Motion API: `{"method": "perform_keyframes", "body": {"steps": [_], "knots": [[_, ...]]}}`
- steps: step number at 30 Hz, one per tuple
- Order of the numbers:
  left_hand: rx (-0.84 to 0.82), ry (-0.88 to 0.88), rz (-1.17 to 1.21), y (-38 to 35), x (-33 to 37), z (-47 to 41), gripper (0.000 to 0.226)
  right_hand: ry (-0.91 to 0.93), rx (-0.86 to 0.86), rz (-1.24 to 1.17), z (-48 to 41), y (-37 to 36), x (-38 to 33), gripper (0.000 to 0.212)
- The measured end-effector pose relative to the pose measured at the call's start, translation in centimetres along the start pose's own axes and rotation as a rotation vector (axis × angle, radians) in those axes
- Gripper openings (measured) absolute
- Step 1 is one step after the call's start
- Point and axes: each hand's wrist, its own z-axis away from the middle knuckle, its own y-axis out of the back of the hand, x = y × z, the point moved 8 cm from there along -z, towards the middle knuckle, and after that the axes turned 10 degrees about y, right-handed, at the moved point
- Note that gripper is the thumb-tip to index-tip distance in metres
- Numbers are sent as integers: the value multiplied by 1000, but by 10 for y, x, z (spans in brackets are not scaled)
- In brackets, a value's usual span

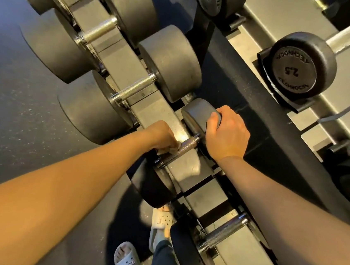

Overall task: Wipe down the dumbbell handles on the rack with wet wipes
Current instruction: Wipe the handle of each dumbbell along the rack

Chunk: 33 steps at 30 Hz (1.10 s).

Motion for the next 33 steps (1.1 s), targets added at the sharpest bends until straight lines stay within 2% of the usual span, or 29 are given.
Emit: {"method": "perform_keyframes", "body": {"steps": [2,4,6,8,9,11,14,16,18,19,20,22,23,24,26,28,30,33], "knots": [[70,-63,-282,1,9,5,18,0,4,-10,0,0,0,33],[219,-191,-320,4,27,17,11,-3,0,-13,0,0,1,30],[278,-241,-43,-1,33,21,4,-16,-4,-14,0,-1,3,27],[235,-181,337,-13,29,20,11,-22,-3,-11,-1,-1,4,26],[229,-174,405,-19,29,20,15,-19,-4,-6,-1,-1,4,26],[259,-226,253,-23,35,19,16,-13,-10,2,-2,-2,3,26],[330,-274,-231,-14,36,27,12,-8,-11,7,-2,-1,3,23],[274,-216,-563,-11,24,28,25,0,-8,13,-2,0,2,22],[155,-98,-683,-10,7,27,30,0,-9,19,-1,0,1,22],[111,-55,-589,-6,2,27,29,0,-9,18,-1,1,1,22],[80,-41,-373,-3,1,26,27,6,-4,18,-1,1,0,22],[73,-110,196,-1,12,27,26,24,11,27,0,2,0,25],[98,-155,374,-3,21,28,25,27,17,35,0,2,-1,26],[154,-216,404,-8,30,30,22,25,21,41,-1,2,-1,28],[357,-332,174,-21,44,34,11,23,31,40,0,2,-1,30],[529,-413,-96,-30,50,44,11,25,28,25,0,2,-2,28],[567,-424,-219,-34,44,48,7,30,24,19,0,3,-2,25],[512,-286,-424,-28,27,43,9,20,19,5,-1,3,-1,23]]}}
